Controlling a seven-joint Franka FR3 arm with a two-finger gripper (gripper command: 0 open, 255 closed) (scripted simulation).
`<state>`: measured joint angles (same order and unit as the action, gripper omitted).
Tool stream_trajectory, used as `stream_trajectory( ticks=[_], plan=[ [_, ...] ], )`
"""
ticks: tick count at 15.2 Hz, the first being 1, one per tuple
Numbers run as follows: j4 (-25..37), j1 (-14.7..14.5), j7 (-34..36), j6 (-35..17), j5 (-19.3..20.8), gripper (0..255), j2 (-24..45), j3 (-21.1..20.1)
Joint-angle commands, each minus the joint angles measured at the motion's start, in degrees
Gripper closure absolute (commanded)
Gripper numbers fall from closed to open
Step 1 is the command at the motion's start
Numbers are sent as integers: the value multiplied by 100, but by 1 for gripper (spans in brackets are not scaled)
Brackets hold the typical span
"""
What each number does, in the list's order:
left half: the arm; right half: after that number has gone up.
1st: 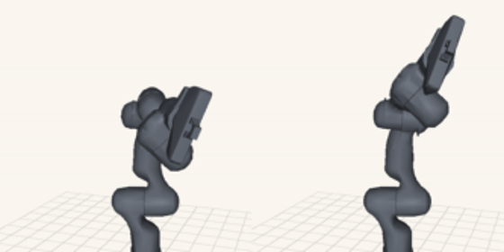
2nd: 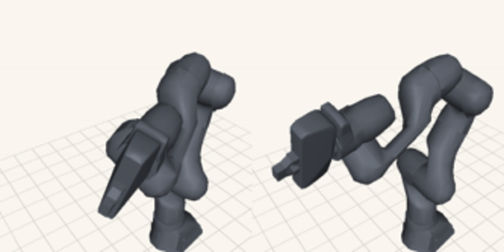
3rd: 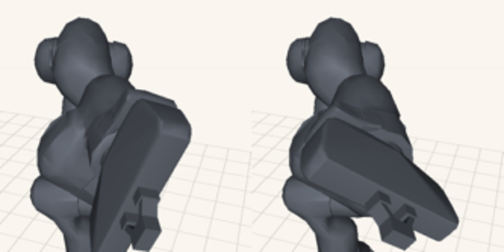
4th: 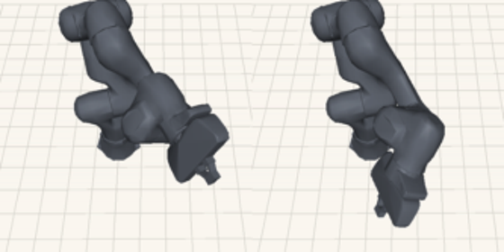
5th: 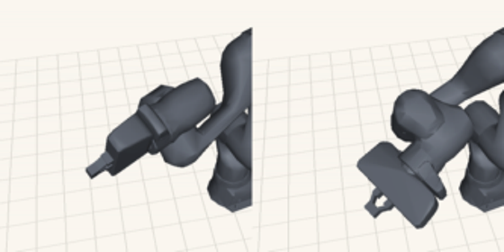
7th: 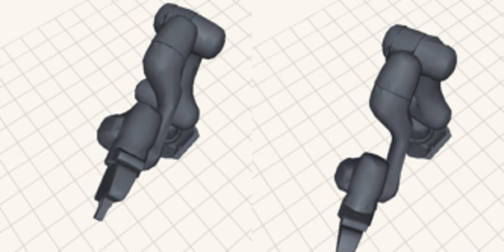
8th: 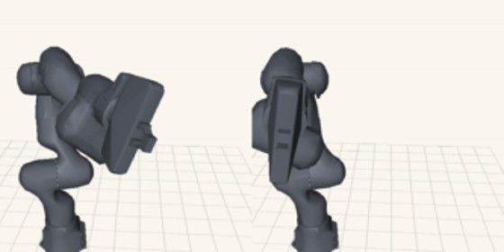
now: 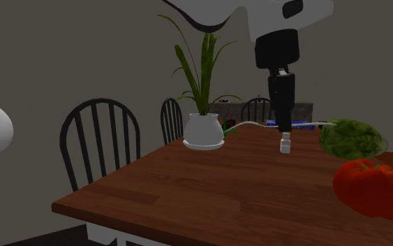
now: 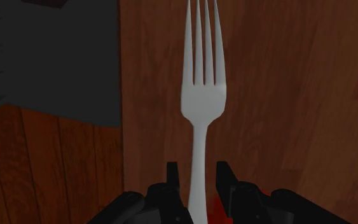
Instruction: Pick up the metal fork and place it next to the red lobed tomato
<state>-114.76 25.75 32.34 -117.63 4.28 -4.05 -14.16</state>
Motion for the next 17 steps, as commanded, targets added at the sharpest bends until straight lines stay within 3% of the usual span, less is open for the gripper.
stream_trajectory(
  ticks=[1,5,17],
  plan=[
    [82,114,-254,-20,2,255,86,131],
    [303,393,-850,-36,-24,255,285,436],
    [-342,393,-744,-925,71,255,538,436]
  ],
)
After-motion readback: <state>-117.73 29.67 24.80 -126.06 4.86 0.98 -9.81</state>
